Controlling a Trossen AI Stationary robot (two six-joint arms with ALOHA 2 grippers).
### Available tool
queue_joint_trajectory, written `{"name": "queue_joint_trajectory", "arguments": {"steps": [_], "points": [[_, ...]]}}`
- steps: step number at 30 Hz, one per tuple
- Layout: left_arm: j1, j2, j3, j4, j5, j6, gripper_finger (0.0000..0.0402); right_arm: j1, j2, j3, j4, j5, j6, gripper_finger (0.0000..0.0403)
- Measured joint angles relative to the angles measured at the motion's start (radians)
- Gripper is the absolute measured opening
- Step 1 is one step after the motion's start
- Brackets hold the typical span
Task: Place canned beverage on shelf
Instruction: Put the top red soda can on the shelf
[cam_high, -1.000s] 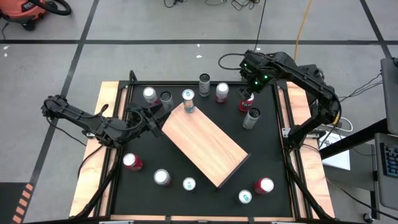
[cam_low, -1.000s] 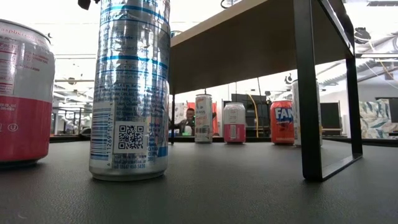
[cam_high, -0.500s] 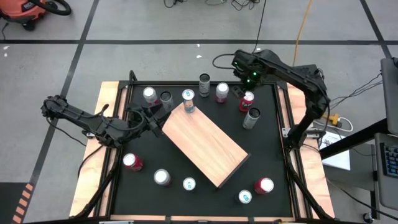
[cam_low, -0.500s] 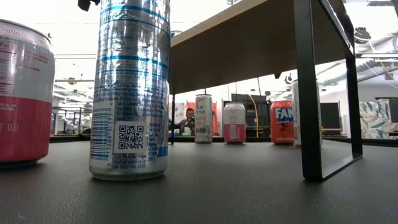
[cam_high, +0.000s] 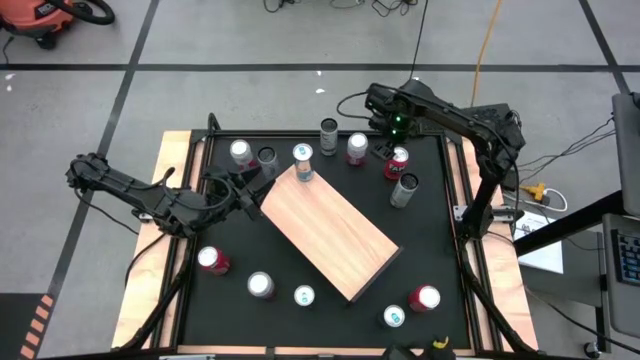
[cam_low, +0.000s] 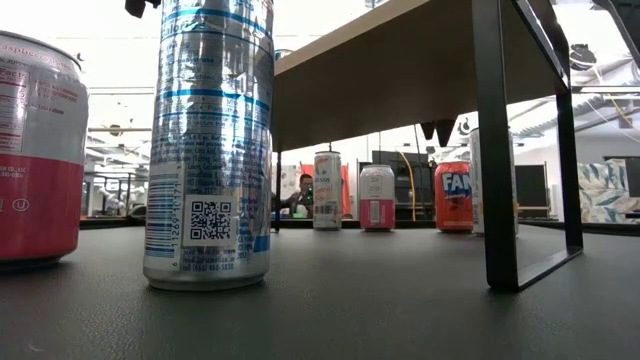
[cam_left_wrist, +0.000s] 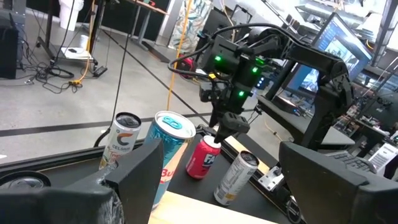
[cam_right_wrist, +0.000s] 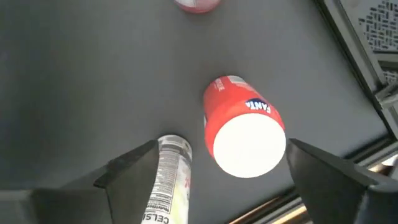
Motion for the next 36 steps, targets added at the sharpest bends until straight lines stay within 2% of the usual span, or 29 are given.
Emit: {"name": "queue_joint_trajectory", "arguments": {"steps": [6,10,14,21,28,36], "points": [[0.000,0.000,0.000,0.000,-0.001,0.000,0.0318,-0.044,0.000,0.000,-0.006,0.000,-0.015,0.0382],[0.000,0.000,0.000,0.000,-0.004,0.000,0.0318,-0.059,0.000,0.000,-0.007,-0.022,-0.057,0.0395],[0.000,0.000,0.000,-0.001,-0.005,0.001,0.0318,-0.074,0.000,0.000,-0.007,-0.081,-0.142,0.0396],[0.000,0.000,0.000,-0.001,-0.005,0.001,0.0318,-0.095,0.000,-0.010,0.003,-0.078,-0.160,0.0396],[-0.001,0.000,0.000,-0.001,-0.004,0.003,0.0318,-0.094,-0.009,-0.166,0.055,-0.105,-0.157,0.0396],[-0.001,0.000,0.000,0.000,0.008,0.002,0.0318,-0.095,-0.013,-0.236,0.135,-0.078,-0.148,0.0396]]}}
